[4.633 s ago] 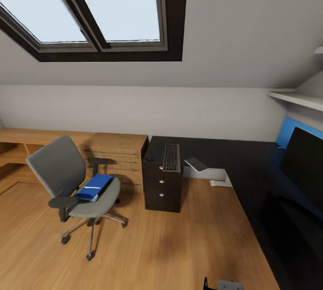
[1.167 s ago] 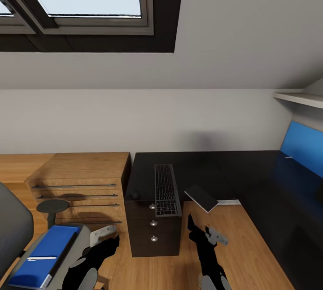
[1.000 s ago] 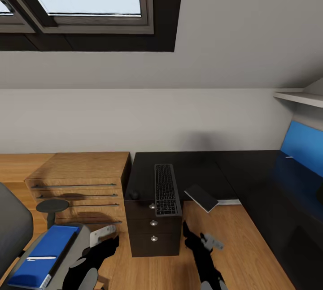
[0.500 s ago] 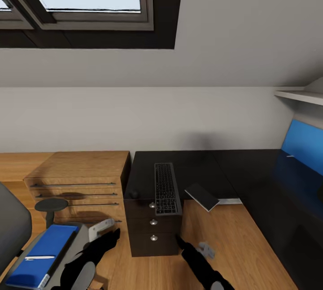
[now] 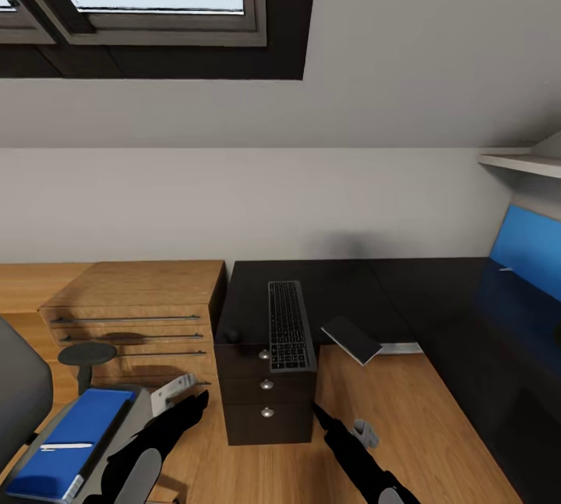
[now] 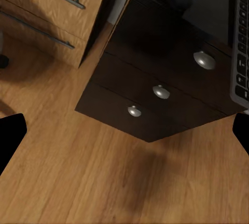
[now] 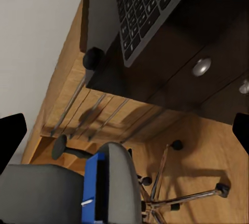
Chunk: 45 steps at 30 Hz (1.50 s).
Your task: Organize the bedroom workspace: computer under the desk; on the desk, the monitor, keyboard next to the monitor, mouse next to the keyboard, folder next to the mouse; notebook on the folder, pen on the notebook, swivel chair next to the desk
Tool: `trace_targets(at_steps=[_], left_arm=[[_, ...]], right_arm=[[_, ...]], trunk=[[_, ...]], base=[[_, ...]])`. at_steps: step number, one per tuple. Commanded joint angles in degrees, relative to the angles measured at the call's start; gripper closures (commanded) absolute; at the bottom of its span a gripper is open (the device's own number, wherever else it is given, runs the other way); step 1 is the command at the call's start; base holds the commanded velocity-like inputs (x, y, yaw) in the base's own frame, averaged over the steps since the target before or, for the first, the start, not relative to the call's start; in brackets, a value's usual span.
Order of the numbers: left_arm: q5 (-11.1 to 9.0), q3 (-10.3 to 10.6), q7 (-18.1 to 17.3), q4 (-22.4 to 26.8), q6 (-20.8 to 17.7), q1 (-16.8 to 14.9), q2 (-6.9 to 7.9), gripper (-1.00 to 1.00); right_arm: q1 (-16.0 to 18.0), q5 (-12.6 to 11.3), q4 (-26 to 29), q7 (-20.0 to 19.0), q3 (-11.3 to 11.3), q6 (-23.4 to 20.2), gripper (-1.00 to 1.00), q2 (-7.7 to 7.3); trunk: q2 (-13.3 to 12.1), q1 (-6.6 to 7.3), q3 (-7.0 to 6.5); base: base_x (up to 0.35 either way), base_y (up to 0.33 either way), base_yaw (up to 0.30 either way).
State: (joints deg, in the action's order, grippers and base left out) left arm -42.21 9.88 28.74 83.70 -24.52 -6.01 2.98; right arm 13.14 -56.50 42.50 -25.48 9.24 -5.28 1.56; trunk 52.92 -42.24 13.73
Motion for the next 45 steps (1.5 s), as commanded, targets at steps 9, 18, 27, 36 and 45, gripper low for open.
trace_targets(at_steps=[9,18,27,36,45], left_arm=[[-0.16,0.58,0.53,0.38,0.09,-0.05,-0.09,-1.00],[-0.13,0.65,0.61,0.57,0.25,-0.05,-0.12,-1.00],[-0.31,0.74,0.53,1.72,0.14,-0.05,-0.17,-1.00],[-0.49,0.68,0.36,7.90,0.33,5.00,-0.01,-1.00],[-0.53,0.49,0.26,9.09,0.25,7.50,0.01,-1.00]], right_arm=[[0.05,1.14,-0.79,-8.34,0.96,1.69,-1.00,-0.19],[0.05,-2.09,-0.80,-8.58,-1.46,1.25,-1.00,-0.18],[0.05,-2.32,-1.11,-12.34,-1.75,1.56,-1.00,-0.18],[0.05,-2.18,-1.52,-17.20,-1.79,1.68,-1.00,-0.21],[0.05,-2.52,-1.47,-11.48,-4.13,1.11,-1.00,-0.20]], trunk=[[3.68,-1.99,1.70],[7.29,-3.97,3.32],[10.90,-5.94,4.93],[14.51,-7.92,6.55],[18.12,-9.90,8.16]], base=[[0.000,0.000,0.000],[0.000,0.000,0.000],[0.000,0.000,0.000],[0.000,0.000,0.000],[0.000,0.000,0.000]])
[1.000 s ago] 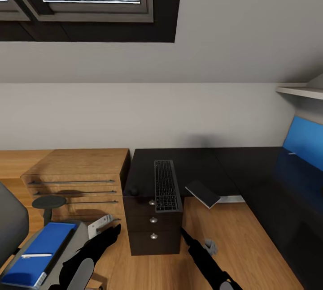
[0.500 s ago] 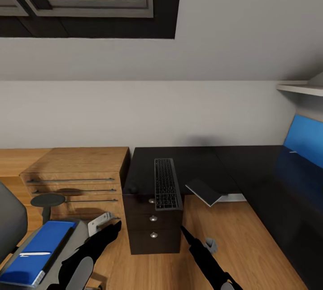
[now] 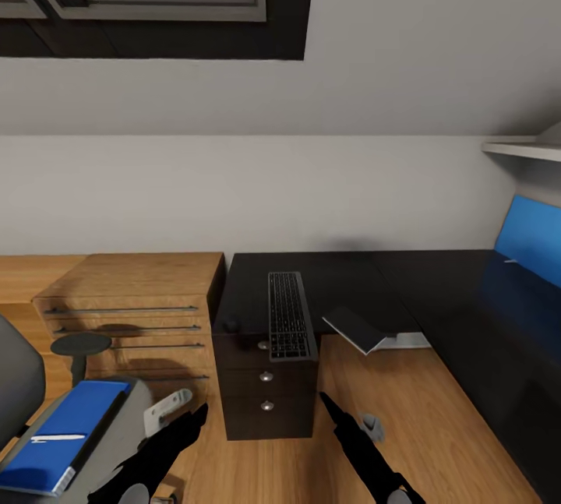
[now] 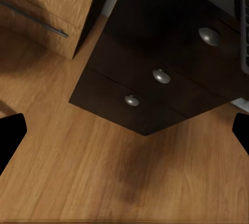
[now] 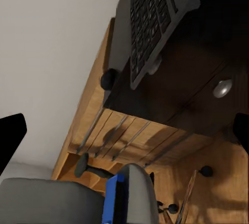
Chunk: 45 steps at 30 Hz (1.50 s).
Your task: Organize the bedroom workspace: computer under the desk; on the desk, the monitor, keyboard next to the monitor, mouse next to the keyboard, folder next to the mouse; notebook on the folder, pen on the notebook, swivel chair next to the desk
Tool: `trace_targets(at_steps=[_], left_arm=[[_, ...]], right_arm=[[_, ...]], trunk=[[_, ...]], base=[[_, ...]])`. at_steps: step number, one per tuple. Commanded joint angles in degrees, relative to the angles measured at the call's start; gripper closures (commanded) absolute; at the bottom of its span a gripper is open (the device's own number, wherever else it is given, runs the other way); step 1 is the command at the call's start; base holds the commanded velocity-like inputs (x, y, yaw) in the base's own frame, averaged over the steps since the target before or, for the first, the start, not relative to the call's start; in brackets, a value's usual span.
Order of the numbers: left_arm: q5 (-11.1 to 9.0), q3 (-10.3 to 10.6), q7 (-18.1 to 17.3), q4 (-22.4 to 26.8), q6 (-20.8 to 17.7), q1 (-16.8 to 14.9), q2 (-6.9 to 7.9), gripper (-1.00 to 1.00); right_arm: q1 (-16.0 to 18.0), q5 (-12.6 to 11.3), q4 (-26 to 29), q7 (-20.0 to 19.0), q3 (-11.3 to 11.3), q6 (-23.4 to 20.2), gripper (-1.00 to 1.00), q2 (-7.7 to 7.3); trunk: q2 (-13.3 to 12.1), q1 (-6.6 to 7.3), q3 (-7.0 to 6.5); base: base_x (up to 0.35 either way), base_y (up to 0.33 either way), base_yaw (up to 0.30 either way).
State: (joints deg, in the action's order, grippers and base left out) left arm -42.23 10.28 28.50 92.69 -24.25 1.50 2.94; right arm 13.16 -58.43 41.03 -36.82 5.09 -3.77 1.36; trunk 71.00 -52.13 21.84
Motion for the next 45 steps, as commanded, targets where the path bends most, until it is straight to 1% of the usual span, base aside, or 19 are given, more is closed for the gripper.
trace_targets(at_steps=[1,2,3,13,18,20,21,22,23,25,27,31,35,45], left_arm=[[-0.51,0.10,0.50,0.08,-0.06,0.02,0.05,-1.00],[-0.49,0.10,0.53,0.08,-0.09,0.02,0.05,-1.00],[-0.52,0.10,0.52,0.06,-0.09,0.01,0.05,-1.00],[-0.49,0.10,0.59,0.03,-0.07,0.00,0.04,-1.00],[-0.49,0.15,0.59,0.03,-0.04,0.00,0.02,-1.00],[-0.49,0.17,0.59,0.03,-0.03,0.01,-0.01,-1.00],[-0.49,0.15,0.59,0.03,-0.02,0.00,0.00,-1.00],[-0.49,0.11,0.61,0.03,-0.02,-0.01,0.02,-1.00],[-0.48,0.04,0.62,0.03,-0.01,0.02,0.03,-1.00],[-0.48,0.03,0.61,0.03,-0.01,0.05,0.04,-1.00],[-0.48,0.02,0.64,0.03,-0.01,0.03,0.05,-1.00],[-0.48,-0.05,0.67,0.03,-0.01,0.00,0.05,-1.00],[-0.48,-0.11,0.67,0.03,-0.01,-0.01,0.05,-1.00],[-0.48,0.35,0.76,-0.13,-0.06,0.01,-0.11,-1.00]], right_arm=[[0.03,-0.62,-0.02,0.73,-0.32,-0.42,-1.00,0.04],[0.03,-0.67,0.01,2.17,-0.52,-0.44,-1.00,0.24],[0.03,-0.69,0.01,2.67,-0.53,-0.41,-1.00,0.38],[0.63,-0.54,0.19,4.47,-0.53,0.02,-1.00,2.32],[0.70,-0.53,0.15,6.32,-0.53,0.17,-1.00,2.86],[0.83,-0.46,0.18,8.53,-0.52,0.55,-1.00,3.27],[2.20,-0.33,0.17,12.90,-0.52,1.74,-1.00,4.12],[3.36,-0.31,-0.03,15.16,-0.52,2.63,-1.00,4.52],[5.14,-0.30,-0.85,18.29,-0.52,4.21,-1.00,5.08],[6.55,-0.30,-1.68,20.37,-0.48,5.65,-1.00,5.45],[7.46,-0.29,-2.05,21.41,-0.37,6.54,-1.00,5.76],[8.42,-0.32,-2.28,21.66,-0.27,7.28,-1.00,6.18],[8.88,-0.26,-2.50,18.80,-0.23,7.59,-1.00,6.23],[8.93,0.09,-2.90,16.46,-0.28,7.44,-1.00,5.95]], trunk=[[0.45,-0.23,0.24],[0.85,-0.45,0.42],[1.25,-0.67,0.60],[5.26,-2.87,2.39],[7.27,-3.96,3.29],[8.07,-4.40,3.65],[8.47,-4.62,3.83],[8.87,-4.84,4.01],[9.27,-5.06,4.19],[10.08,-5.50,4.55],[10.88,-5.94,4.90],[12.48,-6.82,5.62],[14.09,-7.70,6.34],[18.10,-9.89,8.14]], base=[[0.000,0.000,0.000],[0.000,0.000,0.000],[0.000,0.000,0.000],[0.000,0.000,0.000],[0.000,0.000,0.000],[0.000,0.000,0.000],[0.000,0.000,0.000],[0.000,0.000,0.000],[0.000,0.000,0.000],[0.000,0.000,0.000],[0.000,0.000,0.000],[0.000,0.000,0.000],[0.000,0.000,0.000],[0.000,0.000,0.000]])
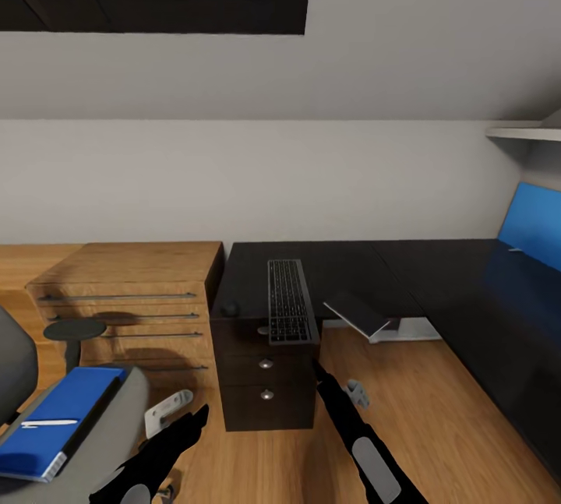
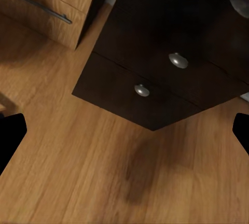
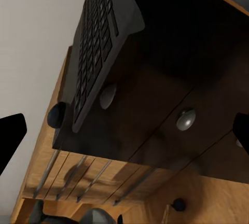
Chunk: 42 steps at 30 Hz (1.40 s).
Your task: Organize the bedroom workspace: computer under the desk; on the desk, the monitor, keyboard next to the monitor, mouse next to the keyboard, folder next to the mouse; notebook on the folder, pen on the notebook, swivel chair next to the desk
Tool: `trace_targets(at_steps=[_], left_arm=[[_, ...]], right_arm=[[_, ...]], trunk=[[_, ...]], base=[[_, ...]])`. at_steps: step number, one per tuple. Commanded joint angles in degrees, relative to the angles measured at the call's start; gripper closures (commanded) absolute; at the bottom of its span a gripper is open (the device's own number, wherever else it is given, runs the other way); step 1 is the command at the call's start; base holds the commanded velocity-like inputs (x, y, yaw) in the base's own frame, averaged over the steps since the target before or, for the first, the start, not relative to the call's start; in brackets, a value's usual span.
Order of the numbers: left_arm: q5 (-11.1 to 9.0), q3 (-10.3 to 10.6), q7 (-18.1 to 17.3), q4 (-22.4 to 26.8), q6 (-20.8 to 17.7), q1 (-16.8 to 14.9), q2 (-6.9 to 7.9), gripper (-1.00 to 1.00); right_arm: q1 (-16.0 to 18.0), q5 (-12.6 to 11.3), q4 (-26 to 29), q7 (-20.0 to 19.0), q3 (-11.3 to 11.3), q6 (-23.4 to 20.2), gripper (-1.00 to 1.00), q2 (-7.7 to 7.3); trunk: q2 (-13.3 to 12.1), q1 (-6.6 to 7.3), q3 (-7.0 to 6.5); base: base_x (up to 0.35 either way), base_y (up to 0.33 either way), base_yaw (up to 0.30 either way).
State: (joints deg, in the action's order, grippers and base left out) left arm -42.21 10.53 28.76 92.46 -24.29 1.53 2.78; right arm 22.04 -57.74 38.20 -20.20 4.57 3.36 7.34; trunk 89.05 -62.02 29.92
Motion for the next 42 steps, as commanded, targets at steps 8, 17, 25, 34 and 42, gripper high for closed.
trace_targets(at_steps=[8,17,25,34,42], left_arm=[[-0.51,0.12,0.51,0.01,-0.04,-0.02,-0.03,-1.00],[-0.46,0.19,0.51,0.00,0.00,-0.03,-0.05,-1.00],[-0.35,0.16,0.51,0.01,0.09,0.00,-0.06,-1.00],[-0.33,0.12,0.56,0.00,0.12,-0.03,-0.06,-1.00],[-0.35,0.12,0.59,0.00,0.12,0.01,-0.06,-1.00]], right_arm=[[0.07,0.53,-0.20,-0.30,0.43,0.51,-1.00,0.06],[0.02,2.25,-0.23,-0.17,0.46,0.58,-1.00,0.01],[0.02,2.93,-0.63,2.38,0.78,0.51,-1.00,0.23],[0.02,4.60,-0.62,2.89,0.59,0.64,-1.00,0.15],[0.02,4.90,-0.67,-3.60,0.53,0.61,-1.00,-0.52]], trunk=[[3.25,-1.76,1.49],[6.86,-3.74,3.10],[10.07,-5.50,4.54],[13.68,-7.47,6.15],[14.88,-8.13,6.69]], base=[[0.000,0.000,0.000],[0.000,0.000,0.000],[0.000,0.000,0.000],[0.000,0.000,0.000],[0.000,0.000,0.000]])
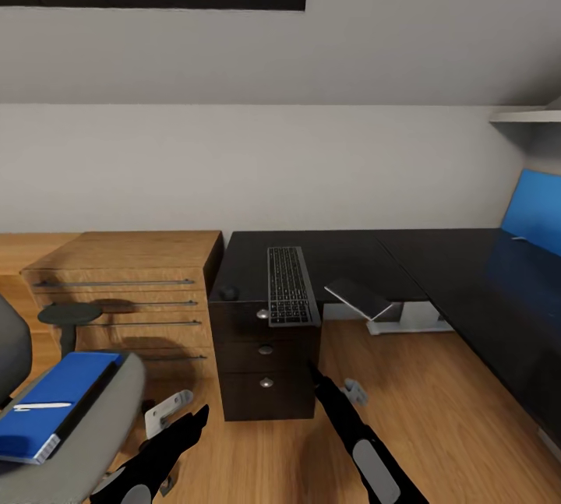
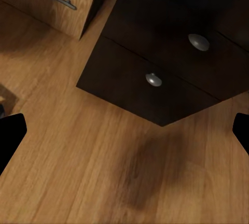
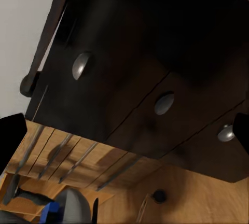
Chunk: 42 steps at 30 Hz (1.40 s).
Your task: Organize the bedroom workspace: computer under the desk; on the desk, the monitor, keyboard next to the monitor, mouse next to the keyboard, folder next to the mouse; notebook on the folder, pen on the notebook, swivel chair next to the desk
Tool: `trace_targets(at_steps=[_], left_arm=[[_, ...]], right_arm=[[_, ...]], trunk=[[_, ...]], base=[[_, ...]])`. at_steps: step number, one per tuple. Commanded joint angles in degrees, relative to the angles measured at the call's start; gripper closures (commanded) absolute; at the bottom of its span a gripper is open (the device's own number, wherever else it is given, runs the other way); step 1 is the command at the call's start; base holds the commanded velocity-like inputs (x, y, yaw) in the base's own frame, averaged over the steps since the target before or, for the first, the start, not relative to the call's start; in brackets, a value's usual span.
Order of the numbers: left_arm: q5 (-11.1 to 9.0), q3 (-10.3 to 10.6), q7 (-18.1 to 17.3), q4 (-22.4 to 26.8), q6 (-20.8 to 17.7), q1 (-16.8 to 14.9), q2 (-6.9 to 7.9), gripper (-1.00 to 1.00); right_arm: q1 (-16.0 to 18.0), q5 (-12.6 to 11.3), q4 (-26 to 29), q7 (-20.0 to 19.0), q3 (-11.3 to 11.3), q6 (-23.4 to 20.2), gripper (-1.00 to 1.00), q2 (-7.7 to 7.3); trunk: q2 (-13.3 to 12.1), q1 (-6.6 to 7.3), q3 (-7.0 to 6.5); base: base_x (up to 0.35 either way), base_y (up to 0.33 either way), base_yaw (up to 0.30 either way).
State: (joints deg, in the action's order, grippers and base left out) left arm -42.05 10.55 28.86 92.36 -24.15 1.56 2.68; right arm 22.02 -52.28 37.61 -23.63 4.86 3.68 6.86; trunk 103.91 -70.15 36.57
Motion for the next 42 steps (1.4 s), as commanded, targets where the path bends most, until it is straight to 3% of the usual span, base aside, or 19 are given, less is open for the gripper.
trace_targets(at_steps=[1,4,18,42], left_arm=[[-0.51,0.09,0.50,0.10,-0.02,-0.02,0.05,-1.00],[-0.46,0.11,0.50,0.04,-0.05,-0.02,0.05,-1.00],[-0.23,0.16,0.50,-0.15,-0.02,0.00,0.05,-1.00],[-0.26,0.78,0.33,-0.22,0.00,0.02,0.10,-1.00]], right_arm=[[0.04,-0.55,-0.08,-0.58,0.24,0.28,-1.00,-0.04],[0.04,-0.57,-0.04,-2.16,0.24,0.28,-1.00,-0.08],[0.04,-0.74,0.08,-4.72,0.56,0.27,-1.00,0.20],[0.04,-1.56,-0.03,-2.51,0.35,-0.02,-1.00,0.50]], trunk=[[0.02,0.00,0.04],[0.02,0.00,0.04],[-5.59,3.08,-2.47],[-5.59,3.08,-2.47]], base=[[0.000,0.000,0.000],[0.000,0.000,0.000],[0.000,0.000,0.000],[0.013,0.005,0.000]])
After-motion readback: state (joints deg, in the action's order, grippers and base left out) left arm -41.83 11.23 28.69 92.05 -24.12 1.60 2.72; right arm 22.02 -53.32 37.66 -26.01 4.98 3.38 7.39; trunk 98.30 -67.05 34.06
